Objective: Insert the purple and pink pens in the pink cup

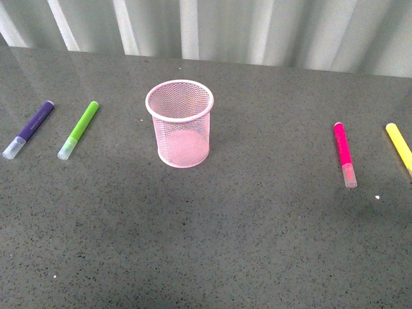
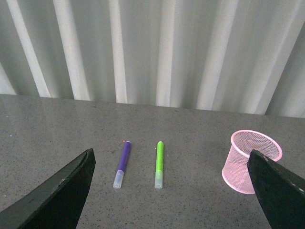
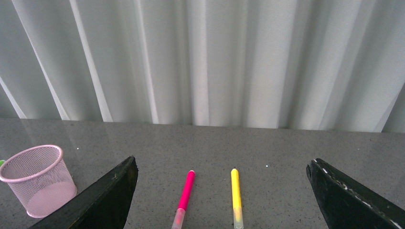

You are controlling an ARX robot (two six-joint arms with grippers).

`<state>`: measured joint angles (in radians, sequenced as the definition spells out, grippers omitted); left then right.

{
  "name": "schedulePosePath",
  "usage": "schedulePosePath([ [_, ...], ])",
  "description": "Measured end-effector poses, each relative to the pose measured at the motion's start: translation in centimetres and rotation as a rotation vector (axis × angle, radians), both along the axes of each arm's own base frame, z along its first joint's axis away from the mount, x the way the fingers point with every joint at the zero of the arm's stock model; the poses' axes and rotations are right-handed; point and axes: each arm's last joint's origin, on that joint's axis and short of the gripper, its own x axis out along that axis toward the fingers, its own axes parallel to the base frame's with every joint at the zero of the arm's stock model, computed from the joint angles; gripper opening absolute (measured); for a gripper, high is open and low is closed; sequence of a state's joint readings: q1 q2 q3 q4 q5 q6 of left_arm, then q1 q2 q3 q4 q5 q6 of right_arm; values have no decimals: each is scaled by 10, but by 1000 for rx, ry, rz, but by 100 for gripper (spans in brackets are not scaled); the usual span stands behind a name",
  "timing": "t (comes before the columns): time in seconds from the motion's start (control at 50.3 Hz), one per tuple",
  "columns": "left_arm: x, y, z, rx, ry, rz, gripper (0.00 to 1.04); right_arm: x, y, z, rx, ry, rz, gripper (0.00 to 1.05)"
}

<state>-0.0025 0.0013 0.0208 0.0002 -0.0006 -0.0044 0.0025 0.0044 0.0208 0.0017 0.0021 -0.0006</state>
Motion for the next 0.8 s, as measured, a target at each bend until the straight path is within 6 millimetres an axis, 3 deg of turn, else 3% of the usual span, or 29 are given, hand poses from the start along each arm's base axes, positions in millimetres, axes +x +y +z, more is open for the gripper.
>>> schedulePosePath([
  [0.796, 0, 0, 0, 0, 0, 0, 98, 0, 0, 0, 0, 0, 0, 98],
])
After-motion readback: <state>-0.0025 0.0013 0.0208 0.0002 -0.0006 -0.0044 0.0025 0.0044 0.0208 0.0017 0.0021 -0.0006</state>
